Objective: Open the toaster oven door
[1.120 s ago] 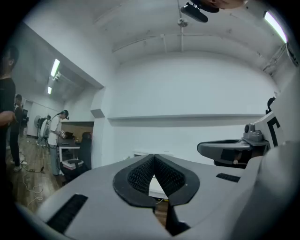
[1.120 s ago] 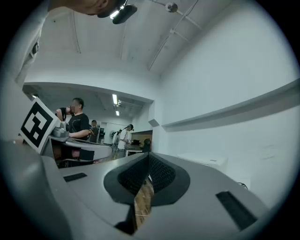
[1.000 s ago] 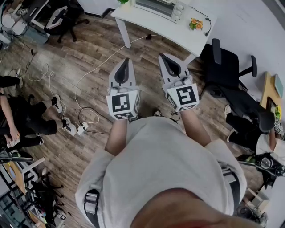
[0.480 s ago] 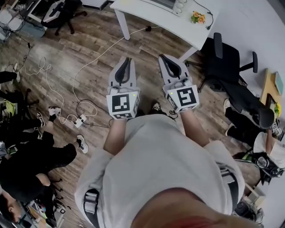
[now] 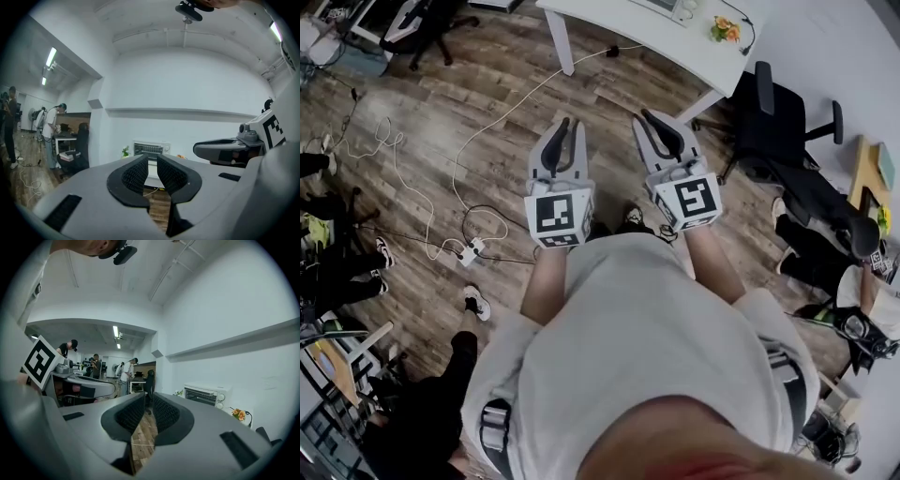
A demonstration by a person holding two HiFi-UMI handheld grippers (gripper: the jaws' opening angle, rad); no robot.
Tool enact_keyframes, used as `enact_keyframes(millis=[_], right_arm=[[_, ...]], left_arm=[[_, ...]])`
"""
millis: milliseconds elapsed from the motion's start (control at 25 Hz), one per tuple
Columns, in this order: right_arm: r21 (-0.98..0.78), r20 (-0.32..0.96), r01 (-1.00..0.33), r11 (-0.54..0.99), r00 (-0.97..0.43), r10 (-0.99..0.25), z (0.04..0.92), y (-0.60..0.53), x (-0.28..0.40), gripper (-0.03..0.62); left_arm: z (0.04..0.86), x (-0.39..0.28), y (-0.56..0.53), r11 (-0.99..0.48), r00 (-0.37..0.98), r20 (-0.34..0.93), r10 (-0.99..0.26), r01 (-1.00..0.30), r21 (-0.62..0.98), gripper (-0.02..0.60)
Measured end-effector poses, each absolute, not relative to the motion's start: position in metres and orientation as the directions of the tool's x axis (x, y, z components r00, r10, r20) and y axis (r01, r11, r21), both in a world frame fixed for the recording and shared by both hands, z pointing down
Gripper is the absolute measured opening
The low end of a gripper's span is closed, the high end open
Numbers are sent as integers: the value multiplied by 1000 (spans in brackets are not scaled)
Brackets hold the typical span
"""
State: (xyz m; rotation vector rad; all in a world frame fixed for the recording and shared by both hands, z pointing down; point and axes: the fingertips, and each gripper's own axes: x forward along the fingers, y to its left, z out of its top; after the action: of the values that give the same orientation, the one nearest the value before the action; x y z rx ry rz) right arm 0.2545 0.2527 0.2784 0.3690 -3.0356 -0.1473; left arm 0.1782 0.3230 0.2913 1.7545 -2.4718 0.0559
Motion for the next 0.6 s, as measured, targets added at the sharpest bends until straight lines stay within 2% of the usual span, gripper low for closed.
enact_keyframes(millis=[600], right_arm=[[101,122,-258,961,-955,-269,302,273,208,55]], left_arm=[[321,123,356,325,-310,145,-940,-941,93,52]])
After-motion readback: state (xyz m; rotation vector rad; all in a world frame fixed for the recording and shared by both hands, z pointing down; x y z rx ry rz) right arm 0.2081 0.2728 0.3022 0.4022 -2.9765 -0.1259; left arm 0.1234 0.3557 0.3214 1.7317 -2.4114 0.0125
